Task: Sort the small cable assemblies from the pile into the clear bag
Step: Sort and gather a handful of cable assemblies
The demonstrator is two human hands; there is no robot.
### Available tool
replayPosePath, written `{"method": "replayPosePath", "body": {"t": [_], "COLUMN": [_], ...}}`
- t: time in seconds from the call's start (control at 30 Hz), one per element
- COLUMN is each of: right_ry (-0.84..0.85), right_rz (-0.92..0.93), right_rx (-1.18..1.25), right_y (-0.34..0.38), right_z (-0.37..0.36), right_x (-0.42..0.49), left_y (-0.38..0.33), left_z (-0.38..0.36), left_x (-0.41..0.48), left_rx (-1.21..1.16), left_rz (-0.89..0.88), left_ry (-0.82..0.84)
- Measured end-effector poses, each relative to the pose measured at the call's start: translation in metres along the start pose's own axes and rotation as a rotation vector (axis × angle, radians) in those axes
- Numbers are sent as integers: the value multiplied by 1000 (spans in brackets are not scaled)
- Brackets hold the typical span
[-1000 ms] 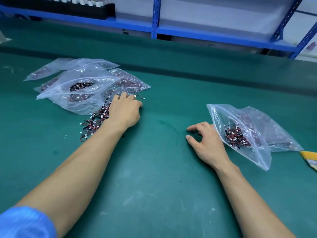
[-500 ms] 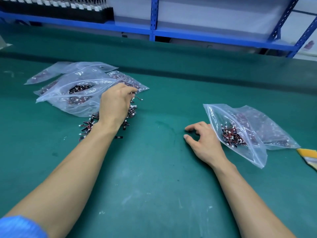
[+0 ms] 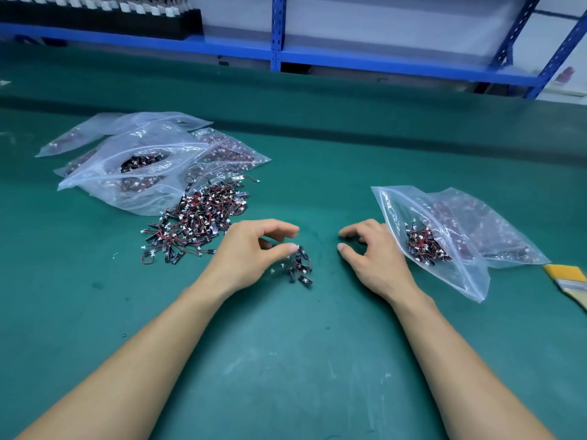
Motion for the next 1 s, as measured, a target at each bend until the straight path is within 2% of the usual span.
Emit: {"method": "replayPosePath", "body": {"t": [0.13, 0.23, 0.37, 0.5, 0.77, 1.0], "right_ry": [8, 27, 161, 277, 203, 66], "right_rz": [10, 77, 247, 302, 249, 171], "right_rx": [-7, -39, -62, -97, -14, 81], "right_y": [3, 16, 50, 64, 56, 51], "right_z": [0, -2, -25, -47, -31, -16], "right_x": [-1, -4, -15, -22, -18, -15], "left_y": [11, 10, 8, 7, 13, 12], "left_z": [9, 8, -7, -6, -1, 2], "left_x": [1, 2, 0, 1, 2, 1], "left_rx": [198, 312, 363, 352, 204, 125], "left_rz": [-35, -125, -218, -231, -161, -148], "left_ry": [-58, -20, 118, 88, 63, 35]}}
Point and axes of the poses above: each hand's wrist, its own x-axis towards the middle knuckle, its own z-axis out of the back of the hand, y = z × x, the point moved 9 cm from there along x, towards the middle knuckle, and after that the axes turned 12 degrees about x, right-handed, at the moved point
